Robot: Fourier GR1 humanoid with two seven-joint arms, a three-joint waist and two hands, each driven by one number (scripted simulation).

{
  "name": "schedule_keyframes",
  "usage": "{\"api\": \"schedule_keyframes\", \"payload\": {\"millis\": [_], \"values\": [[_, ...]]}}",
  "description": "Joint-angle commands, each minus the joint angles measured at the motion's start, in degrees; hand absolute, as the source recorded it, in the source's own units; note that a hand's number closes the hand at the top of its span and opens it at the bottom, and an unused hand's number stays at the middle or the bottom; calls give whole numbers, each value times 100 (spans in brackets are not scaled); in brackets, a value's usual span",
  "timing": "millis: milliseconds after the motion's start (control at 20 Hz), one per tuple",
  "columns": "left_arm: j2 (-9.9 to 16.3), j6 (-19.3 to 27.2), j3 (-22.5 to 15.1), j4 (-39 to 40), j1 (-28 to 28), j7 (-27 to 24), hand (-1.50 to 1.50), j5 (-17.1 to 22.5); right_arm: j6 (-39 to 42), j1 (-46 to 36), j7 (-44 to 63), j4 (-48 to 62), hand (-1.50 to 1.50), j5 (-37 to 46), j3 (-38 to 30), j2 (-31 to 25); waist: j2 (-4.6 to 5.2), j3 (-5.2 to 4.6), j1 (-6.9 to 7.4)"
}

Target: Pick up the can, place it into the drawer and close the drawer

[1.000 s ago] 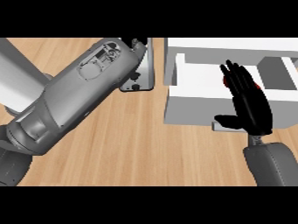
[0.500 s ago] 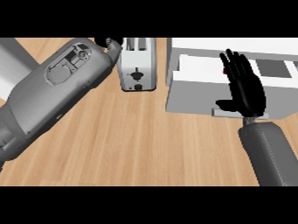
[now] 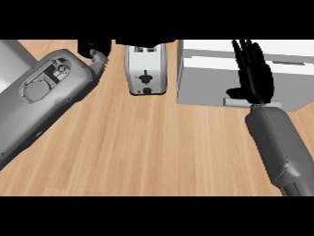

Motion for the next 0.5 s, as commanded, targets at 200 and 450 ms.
{"api": "schedule_keyframes", "payload": {"millis": [200,450], "values": [[345,-132,124,-585,646,-62,-150,-151,-780,-1154,9,1739,-150,12,-420,116,150,102,20],[330,-29,7,-927,974,-17,-150,-278,-599,-2011,260,2376,-150,93,-595,-148,191,102,130]]}}
